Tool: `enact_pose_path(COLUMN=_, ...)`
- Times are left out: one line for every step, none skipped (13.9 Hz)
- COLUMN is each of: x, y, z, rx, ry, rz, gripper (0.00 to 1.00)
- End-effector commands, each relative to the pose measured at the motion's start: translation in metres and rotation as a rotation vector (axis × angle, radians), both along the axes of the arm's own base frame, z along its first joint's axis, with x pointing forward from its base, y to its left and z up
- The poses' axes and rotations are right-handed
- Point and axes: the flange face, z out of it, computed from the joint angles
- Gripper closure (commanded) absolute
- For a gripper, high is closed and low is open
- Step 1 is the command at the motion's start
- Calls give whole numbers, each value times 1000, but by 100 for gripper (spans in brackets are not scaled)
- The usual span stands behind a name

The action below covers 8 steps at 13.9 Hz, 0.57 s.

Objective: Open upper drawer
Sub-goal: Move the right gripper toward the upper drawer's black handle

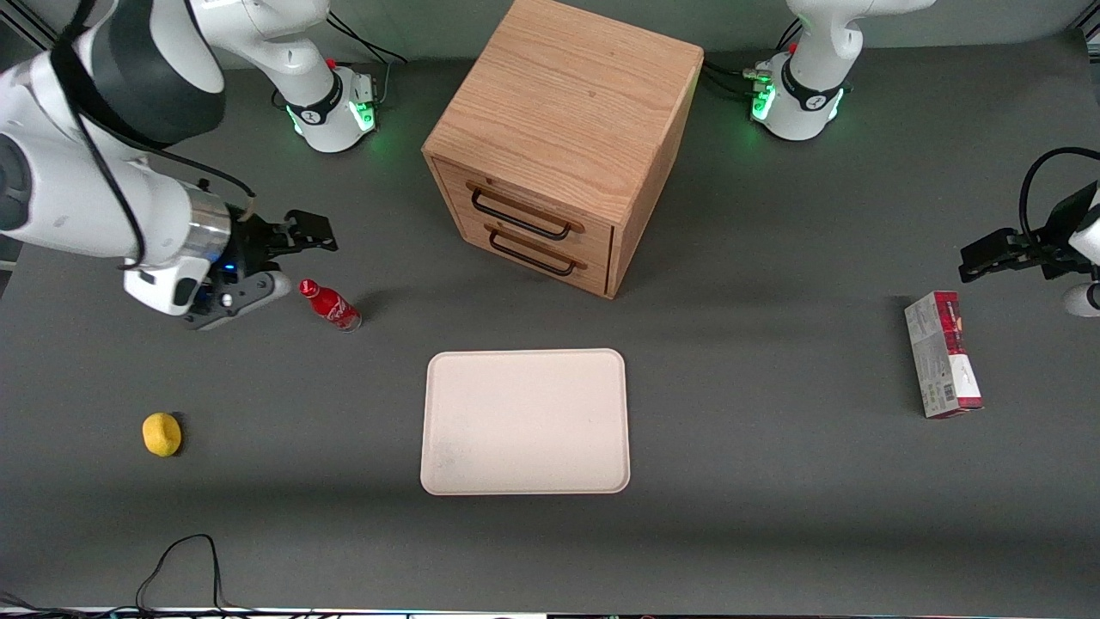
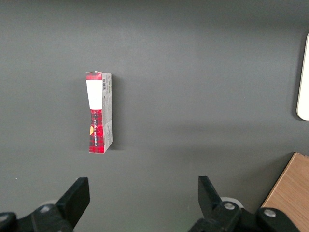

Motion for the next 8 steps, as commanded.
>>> enact_pose_path(x=8, y=43, z=-11, rx=15, ry=18, rz=53, gripper=0)
enact_pose_path(x=12, y=62, z=-16, rx=10, ry=12, rz=84, gripper=0)
enact_pose_path(x=20, y=71, z=-23, rx=17, ry=16, rz=89, gripper=0)
enact_pose_path(x=23, y=80, z=-34, rx=22, ry=37, rz=107, gripper=0)
enact_pose_path(x=16, y=94, z=-36, rx=52, ry=40, rz=172, gripper=0)
enact_pose_path(x=15, y=100, z=-37, rx=80, ry=27, rz=244, gripper=0)
enact_pose_path(x=16, y=105, z=-39, rx=104, ry=13, rz=314, gripper=0)
enact_pose_path(x=12, y=114, z=-43, rx=114, ry=14, rz=355, gripper=0)
